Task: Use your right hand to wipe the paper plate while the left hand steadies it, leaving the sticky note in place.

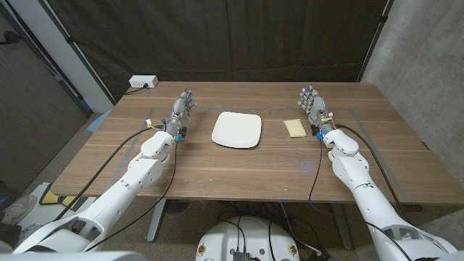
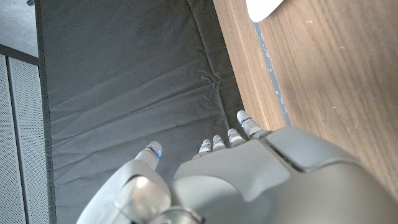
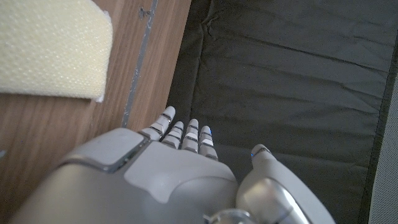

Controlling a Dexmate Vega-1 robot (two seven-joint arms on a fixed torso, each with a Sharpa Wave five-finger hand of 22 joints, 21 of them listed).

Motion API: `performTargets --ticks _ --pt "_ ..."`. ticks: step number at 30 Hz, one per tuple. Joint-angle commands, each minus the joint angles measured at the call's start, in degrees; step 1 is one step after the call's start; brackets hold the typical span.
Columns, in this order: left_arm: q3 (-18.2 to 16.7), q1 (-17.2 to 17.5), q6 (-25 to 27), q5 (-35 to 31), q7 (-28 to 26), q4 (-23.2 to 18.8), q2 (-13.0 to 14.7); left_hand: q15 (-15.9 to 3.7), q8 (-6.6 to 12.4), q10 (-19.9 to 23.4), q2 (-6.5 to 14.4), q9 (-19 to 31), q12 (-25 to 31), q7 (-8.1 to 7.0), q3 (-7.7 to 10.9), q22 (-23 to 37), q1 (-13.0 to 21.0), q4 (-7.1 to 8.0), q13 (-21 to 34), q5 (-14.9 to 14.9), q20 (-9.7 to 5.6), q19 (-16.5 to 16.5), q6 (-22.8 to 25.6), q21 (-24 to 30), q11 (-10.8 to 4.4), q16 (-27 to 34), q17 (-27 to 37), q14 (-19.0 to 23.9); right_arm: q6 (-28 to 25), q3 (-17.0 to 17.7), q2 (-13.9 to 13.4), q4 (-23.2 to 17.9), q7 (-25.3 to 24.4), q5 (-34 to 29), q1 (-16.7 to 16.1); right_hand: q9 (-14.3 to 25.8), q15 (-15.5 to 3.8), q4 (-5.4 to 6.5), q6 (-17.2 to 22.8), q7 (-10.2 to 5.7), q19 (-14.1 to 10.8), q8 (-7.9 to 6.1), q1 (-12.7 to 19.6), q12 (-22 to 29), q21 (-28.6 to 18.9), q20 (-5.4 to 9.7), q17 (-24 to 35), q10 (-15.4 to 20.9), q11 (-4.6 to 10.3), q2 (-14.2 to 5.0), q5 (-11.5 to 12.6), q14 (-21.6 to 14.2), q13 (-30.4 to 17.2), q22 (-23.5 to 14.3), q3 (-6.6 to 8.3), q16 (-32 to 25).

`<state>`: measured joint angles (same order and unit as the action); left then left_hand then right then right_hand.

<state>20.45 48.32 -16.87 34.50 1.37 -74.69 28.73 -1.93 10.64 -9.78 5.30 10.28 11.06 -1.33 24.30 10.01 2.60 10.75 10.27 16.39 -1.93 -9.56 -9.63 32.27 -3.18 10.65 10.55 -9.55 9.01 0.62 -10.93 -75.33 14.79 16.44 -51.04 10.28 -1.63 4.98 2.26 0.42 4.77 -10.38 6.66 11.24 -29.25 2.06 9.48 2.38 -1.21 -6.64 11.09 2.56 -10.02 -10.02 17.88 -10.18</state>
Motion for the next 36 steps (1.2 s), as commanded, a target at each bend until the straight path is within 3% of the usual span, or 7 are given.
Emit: performTargets --ticks 1,11,14,19,27,36 --pt "1.06 -1.57 -4.50 -6.12 -1.74 2.18 -0.25 -1.96 0.57 -6.68 5.13 0.31 0.52 -0.88 0.64 0.14 -0.08 -0.11 0.06 0.47 -4.21 -4.79 -8.59 -0.01 -0.62 0.54 0.19 -8.34 -2.09 8.37 7.64 -0.59 5.70 -8.26 0.03 0.08 -0.09 -0.13 0.33 0.12 0.32 -0.31 0.65 0.42 0.16 3.39 0.30 0.66 0.04 -2.04 0.22 0.35 -0.27 -0.32 0.23 -0.33" --pt "3.81 -4.20 -9.42 -14.51 -4.40 4.67 0.98 -1.65 1.96 -2.65 4.44 0.40 1.52 -3.66 1.47 0.03 0.81 -0.88 0.01 0.36 -3.04 -2.43 -3.15 -0.15 -2.17 0.96 -0.08 -5.48 -3.35 10.71 9.78 -1.77 7.64 -11.11 -0.38 0.08 0.64 -0.79 0.53 0.51 -0.01 -0.39 1.23 0.60 0.48 2.90 0.18 1.24 -0.63 -1.21 0.07 0.03 -0.27 -0.28 0.09 -0.31" --pt "4.76 -5.25 -12.08 -18.46 -6.51 6.00 1.31 -1.45 2.41 -0.52 1.98 0.35 1.83 -5.56 1.02 -0.05 1.79 -2.13 -0.02 -0.19 -2.86 -1.39 -0.35 -0.48 -3.39 0.95 -0.28 -3.79 -3.24 11.14 10.22 -1.97 7.98 -11.62 -0.46 0.07 0.68 -1.18 0.77 0.79 -0.21 -0.48 1.62 0.64 0.56 2.72 0.14 1.40 -0.73 -0.90 -0.03 -0.12 -0.27 -0.25 0.14 -0.31" --pt "6.43 -6.99 -15.59 -23.34 -8.31 7.75 2.07 -1.62 3.12 2.56 1.08 0.30 2.24 -5.96 1.15 -0.05 3.35 -3.23 -0.07 -0.63 -2.26 0.41 3.80 -0.66 -4.05 1.22 -0.41 -0.78 -3.55 11.47 10.56 -2.76 8.59 -12.38 -0.63 0.06 1.14 -2.36 1.11 1.12 -0.74 -0.58 3.01 0.80 0.85 2.25 0.06 2.04 -1.10 -0.71 -0.27 -0.52 -0.27 -0.18 0.61 -0.28" --pt "9.94 -10.68 -22.47 -33.42 -11.57 11.21 3.55 -2.33 4.04 6.40 1.87 0.28 2.30 -5.81 2.96 0.04 7.34 -5.44 -0.07 -1.30 -1.96 3.03 9.86 -0.88 -4.30 1.08 -0.58 3.11 -3.13 11.50 10.90 -3.59 8.94 -13.49 -0.82 0.06 1.13 -3.28 1.27 1.15 -0.91 -0.61 4.37 0.76 1.18 2.20 0.04 2.14 -1.15 -1.28 -0.31 -0.66 -0.26 -0.16 1.38 -0.21" --pt "13.51 -14.69 -26.43 -44.55 -15.57 12.55 5.44 -2.72 3.95 7.59 1.92 0.27 2.14 -6.10 3.61 0.08 8.90 -6.36 -0.06 -1.70 -2.22 3.93 11.13 -0.98 -4.57 0.94 -0.59 4.30 -2.17 10.90 10.86 -4.85 8.81 -14.69 -1.24 0.06 1.29 -4.17 1.54 1.18 -1.10 -0.65 5.53 1.02 1.52 2.09 0.03 3.06 -1.27 -1.43 -0.38 -0.85 -0.27 -0.17 1.91 -0.17"
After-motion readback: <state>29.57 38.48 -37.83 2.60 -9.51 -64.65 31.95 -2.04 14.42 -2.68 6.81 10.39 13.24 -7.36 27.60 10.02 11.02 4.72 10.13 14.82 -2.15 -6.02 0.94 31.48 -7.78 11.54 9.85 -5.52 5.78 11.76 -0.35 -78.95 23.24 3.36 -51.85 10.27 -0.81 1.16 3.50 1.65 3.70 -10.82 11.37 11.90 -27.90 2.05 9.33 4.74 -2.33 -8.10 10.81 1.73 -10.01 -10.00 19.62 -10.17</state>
